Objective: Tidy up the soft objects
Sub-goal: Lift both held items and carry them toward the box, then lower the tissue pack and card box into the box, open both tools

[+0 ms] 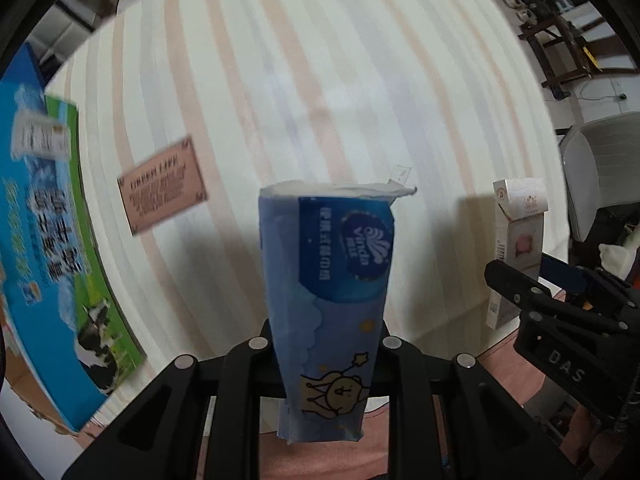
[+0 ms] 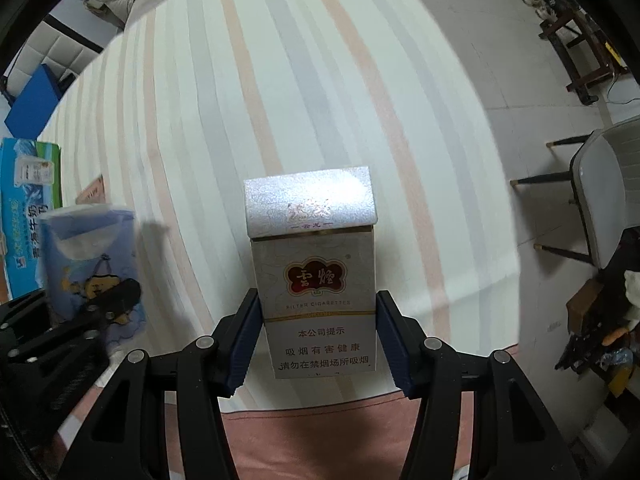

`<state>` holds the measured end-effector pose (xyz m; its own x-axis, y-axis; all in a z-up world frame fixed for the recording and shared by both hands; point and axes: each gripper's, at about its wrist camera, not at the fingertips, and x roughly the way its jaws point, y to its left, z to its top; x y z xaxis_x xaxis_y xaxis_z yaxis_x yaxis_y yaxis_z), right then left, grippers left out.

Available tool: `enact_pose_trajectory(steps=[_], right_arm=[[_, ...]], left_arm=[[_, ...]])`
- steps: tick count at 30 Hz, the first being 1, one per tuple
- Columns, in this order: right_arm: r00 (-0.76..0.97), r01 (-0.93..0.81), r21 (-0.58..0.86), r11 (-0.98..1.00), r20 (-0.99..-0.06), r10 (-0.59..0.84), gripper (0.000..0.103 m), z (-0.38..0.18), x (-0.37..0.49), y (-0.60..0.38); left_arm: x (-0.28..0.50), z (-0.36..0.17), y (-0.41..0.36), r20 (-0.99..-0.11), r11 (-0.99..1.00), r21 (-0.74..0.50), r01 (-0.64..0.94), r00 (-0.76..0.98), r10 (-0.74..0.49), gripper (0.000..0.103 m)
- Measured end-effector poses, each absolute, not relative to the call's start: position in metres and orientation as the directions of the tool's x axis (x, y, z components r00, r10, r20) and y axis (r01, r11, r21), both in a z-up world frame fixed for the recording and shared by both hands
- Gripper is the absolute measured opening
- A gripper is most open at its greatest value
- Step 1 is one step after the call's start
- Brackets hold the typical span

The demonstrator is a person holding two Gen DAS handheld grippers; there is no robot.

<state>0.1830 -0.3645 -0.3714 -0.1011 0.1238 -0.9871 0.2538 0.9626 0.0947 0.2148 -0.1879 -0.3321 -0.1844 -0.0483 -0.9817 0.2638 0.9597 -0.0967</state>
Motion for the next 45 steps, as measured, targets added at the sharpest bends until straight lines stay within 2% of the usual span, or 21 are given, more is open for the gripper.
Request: enact_pose_trajectory(steps=[6, 9, 11, 13, 15, 18, 22, 26, 34, 40, 45], right_arm=[[-0.161, 0.259, 0.073, 0.963, -0.980, 0.118, 0.059, -0.404, 0.185, -0.355], [-0.164, 0.275, 0.059, 0.960, -0.981, 0.108, 0.061, -0.408, 0.191, -0.358], [-0.155, 0.283, 0.071, 0.956, -0.981, 0.118, 0.066, -0.407, 0.195, -0.355], [-0.156, 0.271, 0.044, 0.962, -0.984, 0.089, 0.065, -0.407, 0.197, -0.353], [-0.157, 0.250, 0.001, 0.968, -0.987, 0.041, 0.059, -0.409, 0.201, -0.351], [-0.162, 0.246, -0.018, 0.969, -0.987, 0.023, 0.058, -0.402, 0.206, -0.338], [-0.126, 0.251, 0.032, 0.967, -0.990, 0.066, 0.058, -0.381, 0.202, -0.325], [-0.021, 0.197, 0.102, 0.975, -0.994, 0.108, 0.058, -0.326, 0.193, -0.300], [0.115, 0.134, 0.310, 0.941, -0.948, 0.296, 0.058, -0.230, 0.165, -0.242], [0.150, 0.043, 0.395, 0.918, -0.911, 0.385, 0.058, -0.186, 0.173, -0.143], [0.136, -0.021, 0.366, 0.930, -0.921, 0.365, 0.058, -0.185, 0.188, -0.059]], left_arm=[[0.203, -0.364, -0.174, -0.961, 0.975, -0.102, 0.198, -0.272, -0.046, 0.019], [0.201, -0.367, -0.172, -0.961, 0.976, -0.096, 0.198, -0.275, -0.039, 0.019], [0.198, -0.365, -0.172, -0.961, 0.976, -0.099, 0.196, -0.273, -0.043, 0.019], [0.200, -0.362, -0.178, -0.963, 0.973, -0.104, 0.204, -0.266, -0.047, 0.019], [0.194, -0.350, -0.182, -0.967, 0.970, -0.103, 0.219, -0.249, -0.046, 0.019], [0.191, -0.331, -0.190, -0.975, 0.966, -0.101, 0.240, -0.217, -0.048, 0.019], [0.183, -0.296, -0.192, -0.989, 0.959, -0.090, 0.267, -0.135, -0.055, 0.019], [0.176, -0.256, -0.172, -0.990, 0.958, -0.132, 0.256, -0.074, -0.116, 0.019], [0.181, -0.197, -0.053, -0.979, 0.969, -0.192, 0.156, 0.035, -0.200, 0.019], [0.205, -0.202, 0.052, -0.979, 0.980, -0.196, 0.029, 0.042, -0.197, 0.019], [0.227, -0.229, 0.107, -0.976, 0.975, -0.216, -0.048, -0.009, -0.216, 0.019]])
